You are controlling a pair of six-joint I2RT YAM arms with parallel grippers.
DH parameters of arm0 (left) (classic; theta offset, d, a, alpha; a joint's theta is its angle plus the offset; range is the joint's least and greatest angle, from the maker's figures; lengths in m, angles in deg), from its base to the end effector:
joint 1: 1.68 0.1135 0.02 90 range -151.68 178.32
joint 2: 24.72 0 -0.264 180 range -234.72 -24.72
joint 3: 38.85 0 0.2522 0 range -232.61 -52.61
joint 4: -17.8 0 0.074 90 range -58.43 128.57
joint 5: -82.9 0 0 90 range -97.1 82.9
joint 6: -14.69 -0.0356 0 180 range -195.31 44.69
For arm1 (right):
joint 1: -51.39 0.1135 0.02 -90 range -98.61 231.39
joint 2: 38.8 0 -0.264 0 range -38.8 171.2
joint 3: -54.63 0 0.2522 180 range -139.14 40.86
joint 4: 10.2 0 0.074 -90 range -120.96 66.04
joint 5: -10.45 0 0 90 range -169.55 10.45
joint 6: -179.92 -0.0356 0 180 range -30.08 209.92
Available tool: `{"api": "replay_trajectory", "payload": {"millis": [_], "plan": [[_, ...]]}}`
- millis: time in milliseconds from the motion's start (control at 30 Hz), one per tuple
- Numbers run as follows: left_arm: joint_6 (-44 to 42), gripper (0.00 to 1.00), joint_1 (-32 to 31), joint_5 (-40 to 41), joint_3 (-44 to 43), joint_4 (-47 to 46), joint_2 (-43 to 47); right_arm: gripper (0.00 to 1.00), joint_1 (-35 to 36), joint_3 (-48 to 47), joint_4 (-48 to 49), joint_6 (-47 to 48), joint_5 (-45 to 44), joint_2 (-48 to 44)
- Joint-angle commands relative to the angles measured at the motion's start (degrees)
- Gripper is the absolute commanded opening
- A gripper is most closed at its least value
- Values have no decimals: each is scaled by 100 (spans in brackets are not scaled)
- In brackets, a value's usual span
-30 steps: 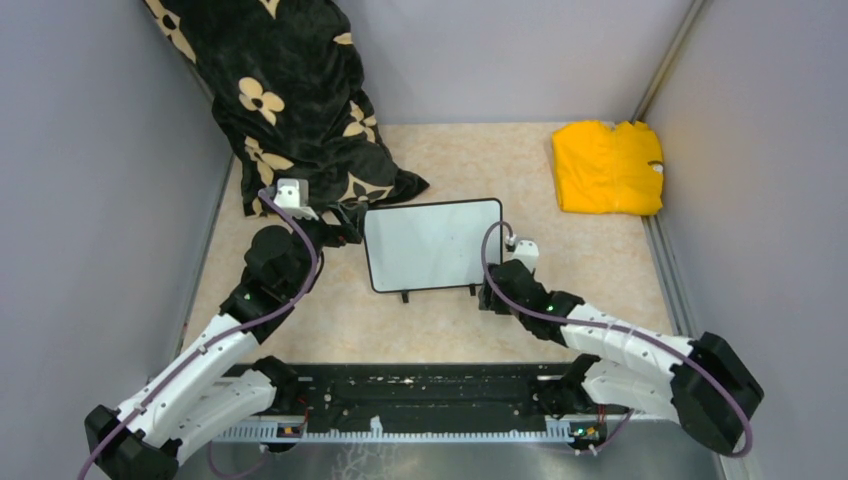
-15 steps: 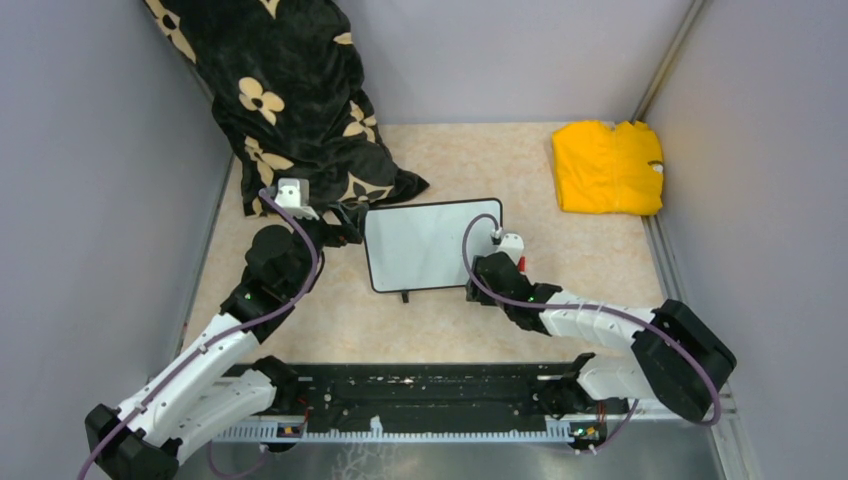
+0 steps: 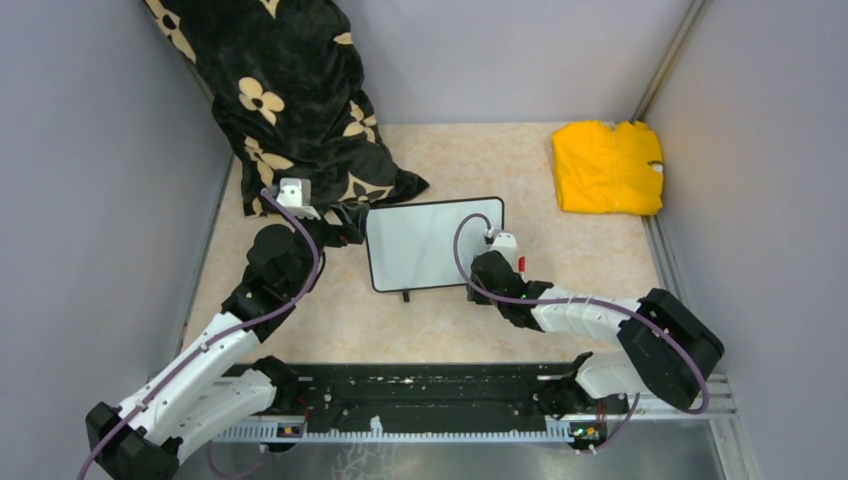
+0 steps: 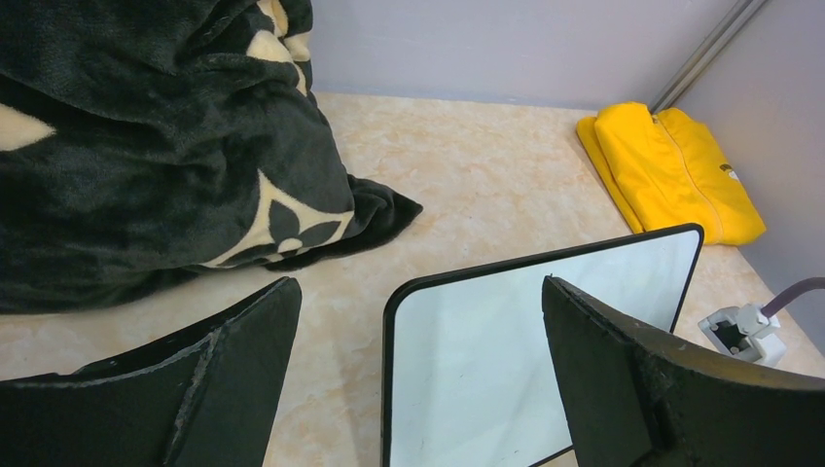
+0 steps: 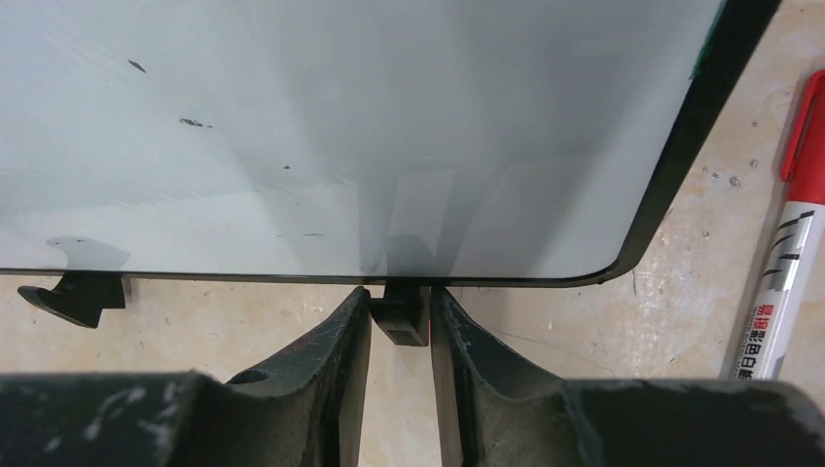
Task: Write a sentence on the whiteboard
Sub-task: Adjust the whiteboard stand at the center of the board.
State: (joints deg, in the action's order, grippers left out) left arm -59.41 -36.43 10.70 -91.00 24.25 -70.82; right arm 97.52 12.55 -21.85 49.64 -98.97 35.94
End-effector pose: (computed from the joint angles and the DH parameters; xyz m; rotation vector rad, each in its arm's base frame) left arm 0.1669 -0.1026 0.3296 0.0163 1.5950 -0.4464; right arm 0.1747 0.1647 0.1569 0.0485 2.3192 0.3787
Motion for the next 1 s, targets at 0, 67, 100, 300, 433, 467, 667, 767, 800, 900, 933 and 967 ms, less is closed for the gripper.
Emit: {"api": "replay_trajectory", "payload": {"millis": [0, 67, 100, 300, 433, 467, 667, 767, 800, 900, 933, 967], "plan": [[86, 99, -31, -68, 35, -136, 5, 26, 49, -150, 111, 99, -253, -56], [86, 99, -30, -66, 39, -135, 1, 23, 98, -86, 78, 105, -282, -129], [88, 99, -28, -67, 40, -138, 4, 22, 121, -57, 53, 101, -300, -157], [114, 99, -32, -85, 46, -132, -4, 21, 352, 34, -272, 45, -563, -388], [130, 99, -30, -110, 43, -139, -8, 21, 499, 26, -603, -76, -799, -488], [132, 99, -29, -106, 43, -135, -5, 20, 523, 35, -658, -106, -868, -509], [144, 99, -26, -115, 52, -139, 5, 21, 537, 41, -677, -140, -930, -521], [150, 99, -28, -119, 53, -139, 4, 22, 537, 7, -618, -24, -935, -471], [150, 99, -32, -115, 52, -139, 4, 22, 537, -19, -611, 35, -932, -443], [150, 99, -27, -123, 64, -136, -8, 22, 537, -99, -588, 187, -930, -374], [150, 99, -30, -127, 60, -139, -12, 22, 537, -118, -587, 225, -948, -354], [146, 99, -32, -128, 61, -139, -12, 22, 537, -146, -593, 256, -968, -340]]}}
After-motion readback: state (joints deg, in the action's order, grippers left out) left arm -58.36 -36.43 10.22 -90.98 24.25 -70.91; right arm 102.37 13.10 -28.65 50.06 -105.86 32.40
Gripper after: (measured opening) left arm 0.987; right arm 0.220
